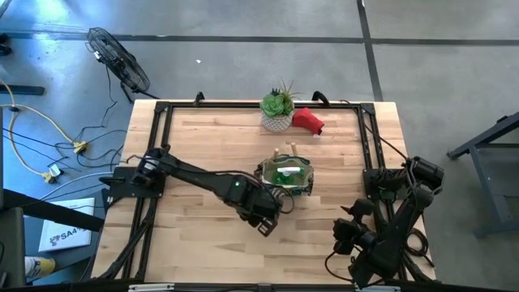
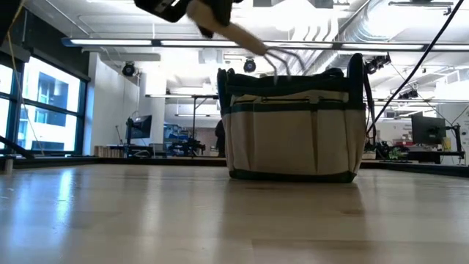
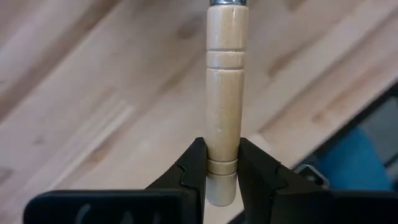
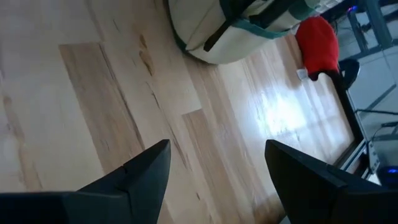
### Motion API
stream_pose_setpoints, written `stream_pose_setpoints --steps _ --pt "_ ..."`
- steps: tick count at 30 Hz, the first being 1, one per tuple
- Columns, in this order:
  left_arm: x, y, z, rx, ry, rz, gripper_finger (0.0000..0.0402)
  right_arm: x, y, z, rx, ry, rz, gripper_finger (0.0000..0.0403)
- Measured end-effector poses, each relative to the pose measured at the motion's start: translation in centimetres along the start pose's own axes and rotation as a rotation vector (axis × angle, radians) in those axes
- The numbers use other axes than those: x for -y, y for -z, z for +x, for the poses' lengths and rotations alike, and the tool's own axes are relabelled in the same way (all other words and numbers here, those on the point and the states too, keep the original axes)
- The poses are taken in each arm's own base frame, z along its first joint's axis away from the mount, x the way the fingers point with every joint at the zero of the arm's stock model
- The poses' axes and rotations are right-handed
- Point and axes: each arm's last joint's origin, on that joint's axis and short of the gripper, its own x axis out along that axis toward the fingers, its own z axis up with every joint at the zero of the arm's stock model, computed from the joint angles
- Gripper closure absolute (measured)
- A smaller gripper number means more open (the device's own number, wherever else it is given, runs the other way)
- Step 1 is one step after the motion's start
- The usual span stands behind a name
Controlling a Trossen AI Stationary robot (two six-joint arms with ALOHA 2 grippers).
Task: Pick & Place Garden tools in Gardening bag
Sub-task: Put the brown hand rake into the gardening bag
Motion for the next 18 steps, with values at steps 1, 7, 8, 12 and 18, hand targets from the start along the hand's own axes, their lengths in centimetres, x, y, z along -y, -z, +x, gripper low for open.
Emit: stream_pose_setpoints --steps 1,7,8,12,18 --pt "-0.2 0.0 0.0 -0.001 -0.019 -0.002 0.0345 0.0 0.1 0.0 -0.005 -0.002 0.006 0.0149" --pt "-0.7 -0.6 0.0 0.008 -0.053 -0.016 0.0345 -0.1 0.6 -0.4 -0.027 -0.014 0.020 0.0149" --pt "-0.7 -0.8 0.0 0.018 -0.049 -0.019 0.0345 -0.1 0.7 -0.5 -0.025 -0.017 0.019 0.0149" --pt "-1.0 -1.9 -0.1 0.032 -0.038 -0.042 0.0345 -0.1 1.0 -0.7 -0.013 -0.023 0.025 0.0149" --pt "-1.0 -2.7 0.9 -0.008 -0.022 -0.069 0.0345 -0.2 1.4 -1.0 -0.003 -0.031 0.018 0.0149"
